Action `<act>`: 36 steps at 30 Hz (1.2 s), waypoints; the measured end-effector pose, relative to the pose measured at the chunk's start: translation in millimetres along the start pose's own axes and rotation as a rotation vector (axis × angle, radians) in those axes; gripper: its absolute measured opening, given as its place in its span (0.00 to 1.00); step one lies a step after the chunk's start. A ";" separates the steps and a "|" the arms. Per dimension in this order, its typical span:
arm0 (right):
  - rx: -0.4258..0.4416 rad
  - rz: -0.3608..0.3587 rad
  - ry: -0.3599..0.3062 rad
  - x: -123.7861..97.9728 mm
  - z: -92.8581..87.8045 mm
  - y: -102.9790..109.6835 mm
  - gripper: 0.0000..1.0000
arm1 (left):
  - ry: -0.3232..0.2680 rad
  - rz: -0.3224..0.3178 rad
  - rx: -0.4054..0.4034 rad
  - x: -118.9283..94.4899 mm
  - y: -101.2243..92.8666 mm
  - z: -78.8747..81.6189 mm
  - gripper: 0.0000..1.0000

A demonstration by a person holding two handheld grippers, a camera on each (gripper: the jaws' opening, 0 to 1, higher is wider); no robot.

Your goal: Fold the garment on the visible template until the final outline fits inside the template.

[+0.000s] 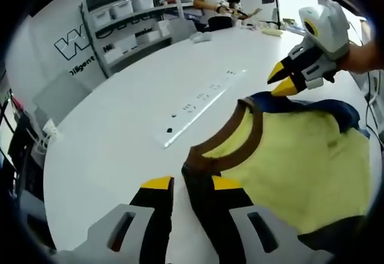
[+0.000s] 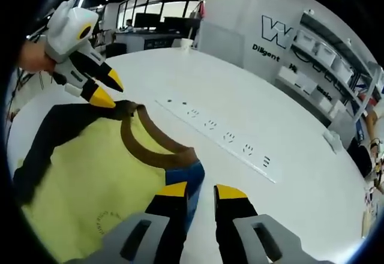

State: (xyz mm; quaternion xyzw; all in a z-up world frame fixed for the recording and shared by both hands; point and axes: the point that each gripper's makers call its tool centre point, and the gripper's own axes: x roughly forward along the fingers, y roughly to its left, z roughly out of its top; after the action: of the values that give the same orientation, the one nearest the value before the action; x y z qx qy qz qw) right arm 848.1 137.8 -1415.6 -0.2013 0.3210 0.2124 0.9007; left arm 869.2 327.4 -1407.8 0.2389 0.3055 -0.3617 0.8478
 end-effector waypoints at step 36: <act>0.100 0.051 -0.184 -58.2 26.2 28.4 0.53 | -0.102 0.006 -0.142 -52.5 -18.2 5.9 0.51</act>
State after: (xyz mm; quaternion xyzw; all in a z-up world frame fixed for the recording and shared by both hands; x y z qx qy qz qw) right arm 805.5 159.7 -1364.7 -0.1277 0.2523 0.2364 0.9296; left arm 828.5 336.9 -1370.8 0.1601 0.2861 -0.3484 0.8782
